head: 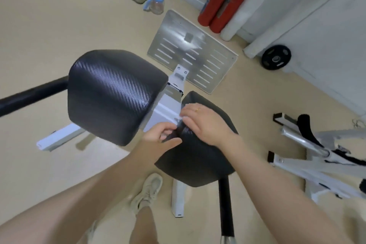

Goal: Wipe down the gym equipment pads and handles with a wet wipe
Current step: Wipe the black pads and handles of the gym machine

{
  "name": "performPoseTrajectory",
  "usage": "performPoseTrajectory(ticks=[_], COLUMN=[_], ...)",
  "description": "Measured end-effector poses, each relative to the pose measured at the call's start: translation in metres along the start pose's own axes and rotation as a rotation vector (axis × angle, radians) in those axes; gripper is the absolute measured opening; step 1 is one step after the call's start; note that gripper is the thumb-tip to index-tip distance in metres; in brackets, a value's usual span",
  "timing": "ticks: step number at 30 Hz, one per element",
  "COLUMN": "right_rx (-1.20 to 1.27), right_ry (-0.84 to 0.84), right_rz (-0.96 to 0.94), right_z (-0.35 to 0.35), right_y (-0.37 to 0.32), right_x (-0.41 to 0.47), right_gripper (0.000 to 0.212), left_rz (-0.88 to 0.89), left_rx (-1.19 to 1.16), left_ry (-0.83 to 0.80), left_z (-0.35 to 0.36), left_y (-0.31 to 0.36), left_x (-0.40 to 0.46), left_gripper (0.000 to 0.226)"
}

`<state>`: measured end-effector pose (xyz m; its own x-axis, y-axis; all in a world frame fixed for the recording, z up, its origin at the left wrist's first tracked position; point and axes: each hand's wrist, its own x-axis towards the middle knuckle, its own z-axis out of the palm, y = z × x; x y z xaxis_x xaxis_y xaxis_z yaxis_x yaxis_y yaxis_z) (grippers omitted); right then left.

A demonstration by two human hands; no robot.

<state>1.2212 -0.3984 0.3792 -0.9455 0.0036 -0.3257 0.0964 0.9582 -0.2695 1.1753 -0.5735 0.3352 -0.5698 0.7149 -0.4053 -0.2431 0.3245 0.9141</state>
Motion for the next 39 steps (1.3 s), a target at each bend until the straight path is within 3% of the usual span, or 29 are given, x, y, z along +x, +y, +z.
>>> performPoseTrajectory(ticks=[4,7,14,20,25,30,34,37,39], right_rx=[0.334,0.324,0.371,0.321,0.365,0.386,0.362,0.366,0.361], right_ry=[-0.188,-0.247,-0.151,-0.120,-0.230,-0.324,-0.423,-0.295,-0.238], right_rz=[0.157,0.178,-0.205,-0.198,-0.065,0.144,0.009,-0.136,-0.097], right_z=[-0.010,-0.012,-0.014,-0.008,0.005,0.011,-0.016,-0.024,-0.023], right_y=[0.038,0.047,0.030,0.036,0.074,0.088,0.057,0.035,0.032], right_x=[0.037,0.049,0.001,0.009,0.049,0.080,0.059,0.028,0.022], right_gripper=[0.035,0.032,0.033,0.035,0.034,0.030,0.036,0.045,0.047], left_rz=[0.003,0.003,0.092,0.030,-0.026,-0.108,-0.199,-0.226,-0.254], left_rx=[-0.033,-0.052,0.256,0.289,0.366,0.484,0.426,0.411,0.393], left_ry=[0.089,0.094,0.084,0.022,-0.044,-0.237,-0.252,-0.246,-0.250], left_z=[0.007,0.008,0.003,-0.001,-0.005,-0.012,-0.013,-0.015,-0.017], left_y=[0.001,0.000,0.015,0.022,0.028,0.042,0.057,0.060,0.060], left_x=[0.018,0.023,0.020,0.022,0.030,0.048,0.054,0.059,0.063], left_gripper=[0.029,0.030,0.022,0.028,0.042,0.051,0.048,0.035,0.029])
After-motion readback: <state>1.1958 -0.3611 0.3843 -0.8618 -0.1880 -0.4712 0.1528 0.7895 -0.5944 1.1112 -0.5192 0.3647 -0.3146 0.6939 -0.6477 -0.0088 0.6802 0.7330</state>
